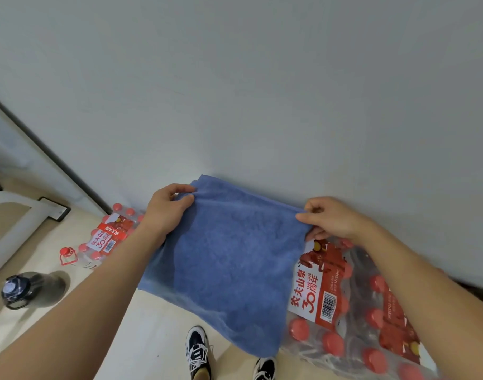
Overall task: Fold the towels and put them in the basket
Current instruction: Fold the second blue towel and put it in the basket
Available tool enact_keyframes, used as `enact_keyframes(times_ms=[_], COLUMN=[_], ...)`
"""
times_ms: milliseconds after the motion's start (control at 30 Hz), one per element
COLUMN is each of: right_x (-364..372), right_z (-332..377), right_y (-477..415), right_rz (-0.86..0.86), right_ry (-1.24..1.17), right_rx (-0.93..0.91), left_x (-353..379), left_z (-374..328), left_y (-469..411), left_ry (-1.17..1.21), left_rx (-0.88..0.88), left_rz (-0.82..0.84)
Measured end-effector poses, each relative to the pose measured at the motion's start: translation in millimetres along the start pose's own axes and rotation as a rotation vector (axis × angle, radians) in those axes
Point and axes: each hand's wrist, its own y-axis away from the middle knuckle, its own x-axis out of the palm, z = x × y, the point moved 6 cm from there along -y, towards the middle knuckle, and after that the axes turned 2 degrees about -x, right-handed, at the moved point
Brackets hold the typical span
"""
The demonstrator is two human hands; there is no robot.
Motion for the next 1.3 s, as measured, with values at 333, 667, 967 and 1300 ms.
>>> enact_keyframes(times_ms=[333, 667, 967, 1300], right_x=[27, 113, 107, 107], right_z=[66, 132, 135, 142], right_y=[14, -55, -54, -48], right_rz=[-0.435, 0.096, -0.069, 0.006], right_ry=[0.877, -0.152, -0.332, -0.363], right_rx=[-0.326, -0.292, -0.358, -0.383], left_x=[-5, -11, -16, -18], left_z=[-5, -17, -26, -34], left_y=[35, 50, 24, 2], left_ry=[-0.255, -0.182, 0.308, 0.306], left_rx=[0.305, 0.468, 0.154, 0.156], left_rz=[0.049, 0.063, 0.028, -0.031])
